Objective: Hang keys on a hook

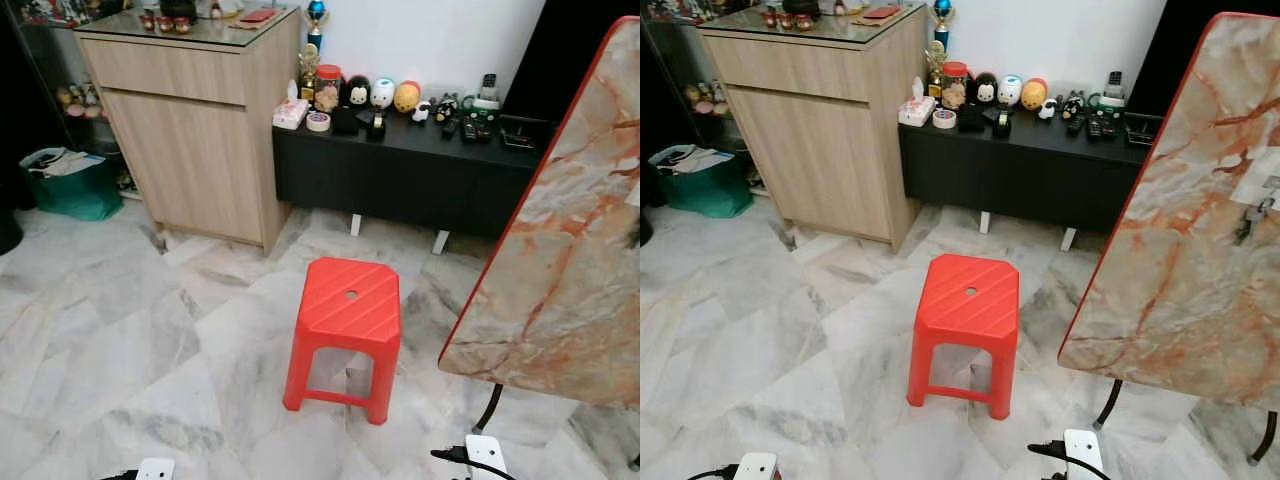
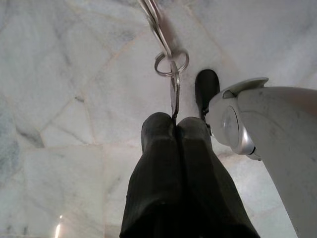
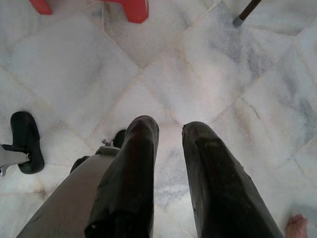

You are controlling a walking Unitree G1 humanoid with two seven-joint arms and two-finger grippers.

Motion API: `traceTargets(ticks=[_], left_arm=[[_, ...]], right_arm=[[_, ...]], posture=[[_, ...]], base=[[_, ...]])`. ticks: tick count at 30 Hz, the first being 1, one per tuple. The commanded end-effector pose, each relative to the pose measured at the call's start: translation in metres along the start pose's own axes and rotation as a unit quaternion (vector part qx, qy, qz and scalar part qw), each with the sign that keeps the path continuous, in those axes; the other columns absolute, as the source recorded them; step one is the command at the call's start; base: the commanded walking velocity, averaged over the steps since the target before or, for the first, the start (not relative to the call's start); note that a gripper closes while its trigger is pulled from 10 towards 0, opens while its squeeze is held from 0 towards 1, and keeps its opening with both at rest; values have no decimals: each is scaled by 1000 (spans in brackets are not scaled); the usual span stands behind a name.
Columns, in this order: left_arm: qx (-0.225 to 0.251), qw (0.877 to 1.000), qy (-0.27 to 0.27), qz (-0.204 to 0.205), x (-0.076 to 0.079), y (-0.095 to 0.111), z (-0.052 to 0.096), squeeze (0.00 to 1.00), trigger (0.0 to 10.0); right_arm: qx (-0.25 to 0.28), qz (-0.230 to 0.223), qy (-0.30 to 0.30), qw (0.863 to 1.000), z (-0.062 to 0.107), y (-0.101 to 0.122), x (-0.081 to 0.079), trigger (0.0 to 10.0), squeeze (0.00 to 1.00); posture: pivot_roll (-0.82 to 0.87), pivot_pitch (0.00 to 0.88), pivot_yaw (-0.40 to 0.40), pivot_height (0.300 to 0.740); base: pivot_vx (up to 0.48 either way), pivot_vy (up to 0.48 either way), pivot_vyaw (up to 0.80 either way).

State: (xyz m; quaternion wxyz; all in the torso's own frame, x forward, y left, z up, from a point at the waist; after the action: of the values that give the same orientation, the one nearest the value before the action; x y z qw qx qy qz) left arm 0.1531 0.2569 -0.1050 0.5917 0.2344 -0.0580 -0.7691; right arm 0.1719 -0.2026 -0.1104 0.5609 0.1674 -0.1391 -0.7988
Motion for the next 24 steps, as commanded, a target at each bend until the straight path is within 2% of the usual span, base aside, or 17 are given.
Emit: traceTargets(ticks=[1,9,15,18,24], left_arm=[[-14,1000,-5,-8,7,-9,0,0,10000],[-36,999,-15,-7,21,-28,3,0,10000],[-39,999,-20,-21,23,-32,4,0,10000],[-42,999,-21,-27,22,-34,4,0,10000],[-47,998,-11,-30,7,-39,5,0,10000]], right_arm=[[1,1,-2,1000,0,2,0,10000,0],[19,0,5,1000,0,13,-3,10000,0],[17,-3,3,1000,1,11,3,10000,0],[14,-14,-3,1000,1,8,6,10000,0],[-5,-34,-24,999,2,-7,14,10000,0]], posture=[[52,0,-68,740],[5,0,-40,740],[-21,0,-22,740],[-56,0,0,740],[-36,0,16,740]], base=[[0,-277,0],[0,-280,0],[0,-282,0],[0,-281,0],[0,-284,0]])
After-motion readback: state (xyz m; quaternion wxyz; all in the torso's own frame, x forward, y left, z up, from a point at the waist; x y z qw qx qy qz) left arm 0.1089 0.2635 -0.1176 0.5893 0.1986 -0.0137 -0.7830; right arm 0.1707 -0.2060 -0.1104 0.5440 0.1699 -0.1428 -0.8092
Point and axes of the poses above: a point about 5 cm out from each wrist's last joint towards the gripper, its own z axis pointing back from the gripper into the wrist, its own y axis along the axis of the wrist's last joint, x = y × z, the point moved 2 cm from there along -z, pointing out of the wrist towards the gripper, and after that the axes turned 15 degrees about -z, right-handed, at the moved point
